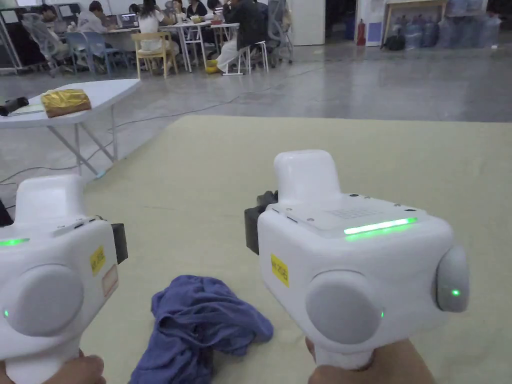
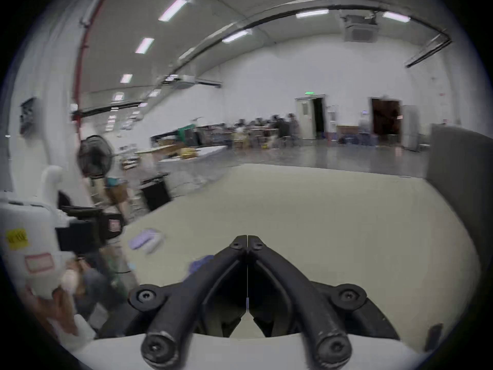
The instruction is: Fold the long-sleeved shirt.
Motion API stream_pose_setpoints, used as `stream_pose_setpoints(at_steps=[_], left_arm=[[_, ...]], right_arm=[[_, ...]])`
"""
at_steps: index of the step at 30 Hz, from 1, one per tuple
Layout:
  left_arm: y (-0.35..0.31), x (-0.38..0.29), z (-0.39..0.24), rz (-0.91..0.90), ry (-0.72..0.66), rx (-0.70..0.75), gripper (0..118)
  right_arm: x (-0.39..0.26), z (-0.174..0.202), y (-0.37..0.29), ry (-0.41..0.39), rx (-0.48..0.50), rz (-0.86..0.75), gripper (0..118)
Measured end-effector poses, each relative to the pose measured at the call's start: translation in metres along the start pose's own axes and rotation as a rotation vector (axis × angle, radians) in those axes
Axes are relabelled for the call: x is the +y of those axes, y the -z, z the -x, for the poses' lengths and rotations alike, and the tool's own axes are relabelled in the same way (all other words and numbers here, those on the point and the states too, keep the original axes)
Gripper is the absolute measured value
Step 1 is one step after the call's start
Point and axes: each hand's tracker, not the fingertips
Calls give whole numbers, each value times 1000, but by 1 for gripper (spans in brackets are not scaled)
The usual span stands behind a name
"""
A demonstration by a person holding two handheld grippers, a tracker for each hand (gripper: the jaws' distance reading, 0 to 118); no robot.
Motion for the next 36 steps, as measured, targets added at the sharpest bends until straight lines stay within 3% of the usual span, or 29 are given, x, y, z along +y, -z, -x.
stream_pose_setpoints(at_steps=[2,3,4,7,8,10,12,13,15,20,21,22,23,24,26,29,31,33,36], left_arm=[[3,-5,11,2,3,-9,0],[7,-8,10,3,6,-24,13],[12,-10,10,1,5,-41,33],[37,-21,2,11,8,-64,62],[48,-27,1,31,-11,-112,84],[82,-37,-1,217,-3,-273,89],[115,-59,-3,314,-132,-324,89],[130,-71,-7,345,-127,-298,89],[150,-87,-20,366,11,-207,90],[203,-114,-24,485,17,-185,95],[218,-121,-25,522,31,-152,94],[229,-126,-27,566,68,-115,81],[237,-131,-28,612,97,-94,52],[241,-131,-27,645,108,-61,10],[233,-119,-22,614,-14,-149,9],[198,-79,-31,485,-31,-251,9],[168,-34,-44,431,-49,-349,9],[135,12,-63,338,-12,-420,9],[75,81,-103,191,51,-496,9]], right_arm=[[-3,10,5,18,-7,2,0],[-4,11,7,23,-10,6,0],[-4,10,8,30,-13,12,0],[-7,-8,8,50,-41,32,0],[-7,-13,8,47,-52,39,0],[-11,-25,7,26,-81,52,0],[-15,-32,7,26,-98,55,0],[-18,-36,7,27,-105,62,0],[-24,-41,9,32,-103,83,0],[-37,-49,11,28,-108,122,0],[-38,-51,11,25,-111,127,0],[-40,-53,10,25,-115,130,0],[-41,-54,10,26,-118,132,0],[-42,-56,8,26,-126,135,0],[-42,-62,1,25,-151,138,0],[-39,-75,-12,29,-186,122,0],[-31,-92,-20,113,-146,182,0],[-25,-108,-36,186,-140,126,0],[-9,-122,-71,121,-237,30,0]])
